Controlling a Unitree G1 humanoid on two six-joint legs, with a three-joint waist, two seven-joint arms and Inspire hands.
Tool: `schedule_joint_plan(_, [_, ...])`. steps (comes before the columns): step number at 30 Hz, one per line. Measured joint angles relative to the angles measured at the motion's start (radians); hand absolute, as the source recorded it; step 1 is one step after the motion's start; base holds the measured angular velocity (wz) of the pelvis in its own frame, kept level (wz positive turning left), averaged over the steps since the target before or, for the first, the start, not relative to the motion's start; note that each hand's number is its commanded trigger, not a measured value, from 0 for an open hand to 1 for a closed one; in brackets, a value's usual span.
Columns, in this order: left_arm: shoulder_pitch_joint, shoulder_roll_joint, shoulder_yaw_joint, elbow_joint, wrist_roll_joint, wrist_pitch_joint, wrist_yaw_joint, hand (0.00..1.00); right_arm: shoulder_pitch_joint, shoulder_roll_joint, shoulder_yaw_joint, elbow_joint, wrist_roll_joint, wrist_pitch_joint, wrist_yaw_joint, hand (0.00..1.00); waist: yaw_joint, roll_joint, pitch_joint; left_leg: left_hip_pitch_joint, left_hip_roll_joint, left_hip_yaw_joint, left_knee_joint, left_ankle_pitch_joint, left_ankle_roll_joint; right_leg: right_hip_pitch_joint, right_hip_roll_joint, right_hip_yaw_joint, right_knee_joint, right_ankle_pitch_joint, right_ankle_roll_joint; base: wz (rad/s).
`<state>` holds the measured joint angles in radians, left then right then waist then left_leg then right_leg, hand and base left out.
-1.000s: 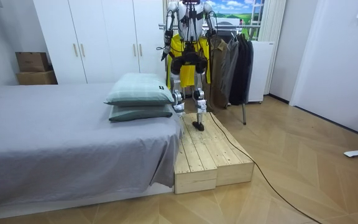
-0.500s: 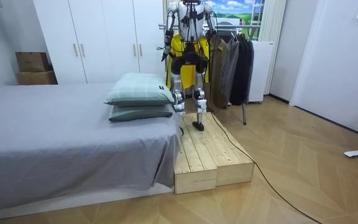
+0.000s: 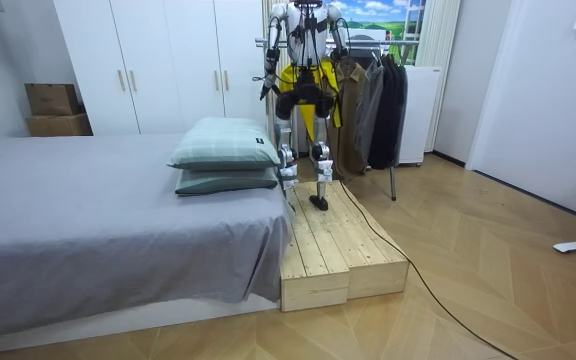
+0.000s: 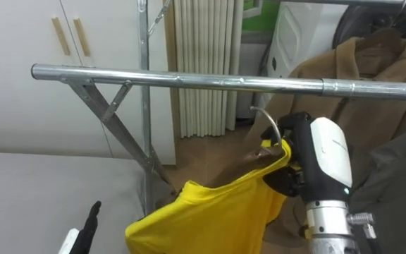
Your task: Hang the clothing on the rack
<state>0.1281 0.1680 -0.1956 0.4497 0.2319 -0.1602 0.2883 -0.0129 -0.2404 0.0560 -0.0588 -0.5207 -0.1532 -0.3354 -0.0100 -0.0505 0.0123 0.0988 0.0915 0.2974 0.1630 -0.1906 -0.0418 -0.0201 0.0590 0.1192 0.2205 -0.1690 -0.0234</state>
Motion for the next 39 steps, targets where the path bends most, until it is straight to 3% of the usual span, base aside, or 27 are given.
schedule_joint_plan(4, [-0.002, 0.0, 0.0, 0.001, 0.003, 0.0, -0.01, 0.0, -0.059, -0.003, -0.005, 0.016, 0.024, 0.002, 0.0, 1.0, 0.011, -0.01, 0.0023, 0.001, 0.001, -0.011, 0.0, 0.0, 0.0, 0.002, 0.001, -0.003, 0.0, 0.0, 0.0, 0.01])
schedule_joint_plan(14, [-0.003, 0.0, 0.001, 0.001, 0.008, 0.01, -0.046, 0.0, -0.06, -0.003, -0.003, 0.021, 0.029, 0.021, 0.001, 1.0, 0.021, -0.02, 0.0046, -0.002, 0.002, -0.024, 0.0, 0.0, 0.0, 0.002, 0.001, -0.015, 0.002, 0.0, 0.0, 0.01])
schedule_joint_plan(19, [-0.003, -0.001, 0.001, 0.0, 0.02, 0.016, -0.065, 0.0, -0.071, -0.003, -0.003, 0.023, 0.1, 0.045, 0.025, 1.0, 0.037, -0.022, 0.0057, 0.001, 0.002, -0.023, 0.0, 0.002, -0.003, 0.001, 0.001, -0.016, 0.009, 0.001, -0.001, 0.0])
schedule_joint_plan(26, [-0.003, -0.006, 0.009, 0.0, 0.025, 0.026, -0.084, 0.0, -0.124, -0.002, -0.003, 0.092, 0.191, 0.047, 0.048, 1.0, 0.046, -0.027, 0.0066, -0.001, 0.001, -0.024, 0.0, 0.007, -0.012, -0.001, -0.001, -0.022, 0.002, 0.004, -0.006, 0.0])
schedule_joint_plan(29, [-0.004, -0.024, 0.037, -0.008, 0.025, 0.041, -0.105, 0.0, -0.157, -0.003, -0.005, 0.131, 0.226, 0.049, 0.068, 1.0, 0.046, -0.028, 0.0064, -0.002, 0.001, -0.024, 0.0, 0.007, -0.012, -0.002, -0.002, -0.023, 0.002, 0.009, -0.008, 0.0])
schedule_joint_plan(33, [-0.006, -0.023, 0.044, -0.019, 0.034, 0.072, -0.117, 0.0, -0.192, -0.003, -0.004, 0.206, 0.248, 0.06, 0.093, 1.0, 0.045, -0.032, 0.003, -0.002, 0.0, -0.025, 0.0, 0.01, -0.017, -0.003, -0.004, -0.03, 0.004, 0.015, -0.006, 0.02])
schedule_joint_plan(35, [-0.006, -0.021, 0.044, -0.019, 0.038, 0.09, -0.125, 0.0, -0.224, -0.003, -0.004, 0.254, 0.263, 0.085, 0.121, 1.0, 0.045, -0.035, 0.0006, -0.002, -0.001, -0.026, 0.0, 0.011, -0.017, -0.003, -0.005, -0.031, 0.004, 0.019, -0.006, 0.0])
schedule_joint_plan(37, [-0.006, -0.022, 0.043, -0.019, 0.04, 0.111, -0.126, 0.0, -0.269, -0.003, -0.004, 0.335, 0.303, 0.143, 0.16, 1.0, 0.051, -0.042, -0.0044, -0.003, -0.001, -0.03, 0.0, 0.011, -0.018, -0.001, -0.006, -0.037, 0.004, 0.021, -0.006, 0.07])
schedule_joint_plan(39, [-0.006, -0.022, 0.043, -0.019, 0.042, 0.125, -0.127, 0.0, -0.278, -0.004, -0.004, 0.363, 0.326, 0.177, 0.186, 1.0, 0.07, -0.044, -0.0057, -0.004, 0.0, -0.033, 0.001, 0.011, -0.018, -0.001, -0.006, -0.039, 0.004, 0.022, -0.006, 0.04])
